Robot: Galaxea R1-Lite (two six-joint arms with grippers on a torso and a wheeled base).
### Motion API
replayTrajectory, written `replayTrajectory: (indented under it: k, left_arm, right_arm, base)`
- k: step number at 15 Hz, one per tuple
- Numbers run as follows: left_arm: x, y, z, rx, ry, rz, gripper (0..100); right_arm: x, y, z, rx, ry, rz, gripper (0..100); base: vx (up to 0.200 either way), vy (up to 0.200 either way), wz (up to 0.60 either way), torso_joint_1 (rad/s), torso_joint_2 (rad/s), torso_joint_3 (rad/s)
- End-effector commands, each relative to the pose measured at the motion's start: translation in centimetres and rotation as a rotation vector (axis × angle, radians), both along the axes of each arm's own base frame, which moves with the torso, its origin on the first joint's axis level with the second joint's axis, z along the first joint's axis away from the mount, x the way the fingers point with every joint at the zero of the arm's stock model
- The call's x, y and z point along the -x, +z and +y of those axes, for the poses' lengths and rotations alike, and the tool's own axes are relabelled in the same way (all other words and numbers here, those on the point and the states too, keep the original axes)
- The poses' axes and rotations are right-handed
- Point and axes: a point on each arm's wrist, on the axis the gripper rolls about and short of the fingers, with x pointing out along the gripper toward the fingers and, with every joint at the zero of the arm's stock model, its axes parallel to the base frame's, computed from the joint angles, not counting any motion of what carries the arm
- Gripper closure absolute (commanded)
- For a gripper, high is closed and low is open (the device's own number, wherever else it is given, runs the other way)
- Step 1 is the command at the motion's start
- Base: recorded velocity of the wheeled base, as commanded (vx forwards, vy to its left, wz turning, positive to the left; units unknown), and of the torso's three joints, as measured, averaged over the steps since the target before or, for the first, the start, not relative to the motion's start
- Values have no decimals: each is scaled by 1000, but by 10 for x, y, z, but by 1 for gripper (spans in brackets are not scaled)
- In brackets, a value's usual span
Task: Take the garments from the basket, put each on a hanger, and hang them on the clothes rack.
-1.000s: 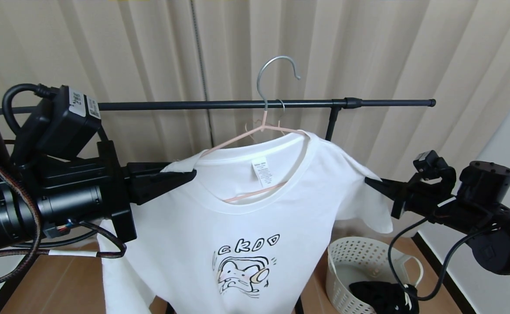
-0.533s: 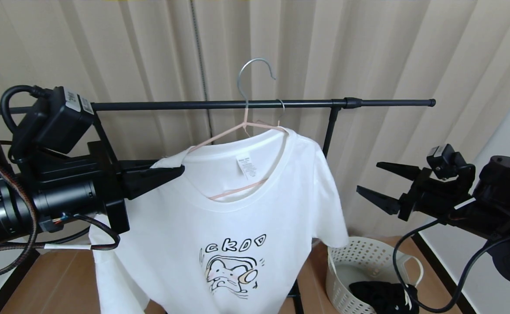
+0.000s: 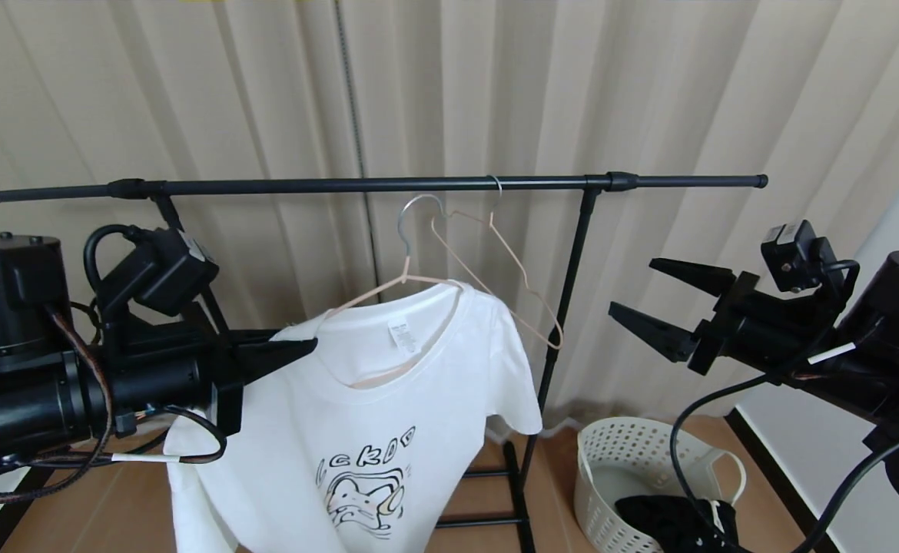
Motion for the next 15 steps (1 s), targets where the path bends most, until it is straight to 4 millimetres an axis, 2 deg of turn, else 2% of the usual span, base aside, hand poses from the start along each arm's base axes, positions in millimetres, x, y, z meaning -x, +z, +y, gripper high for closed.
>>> replayTrajectory:
  k: [1, 6, 10, 15]
  left_arm:
    - [-6, -18, -1, -29, 19, 67, 100]
    - [-29, -30, -1, -46, 131, 128, 100]
    - [-60, -12, -1, 62, 278, 141, 100]
    - [-89, -3, -5, 150, 312, 158, 100]
  right_arm:
    - [3, 4, 2, -2, 7, -13, 0]
    - [2, 1, 2, -1, 8, -2, 0]
    - [1, 1, 2, -1, 7, -2, 0]
    - [1, 1, 2, -1, 7, -4, 0]
  base:
    - [0, 0, 0, 0, 0, 0]
    - [0, 0, 0, 0, 0, 0]
    - [0, 0, 0, 0, 0, 0]
    - [0, 0, 0, 0, 0, 0]
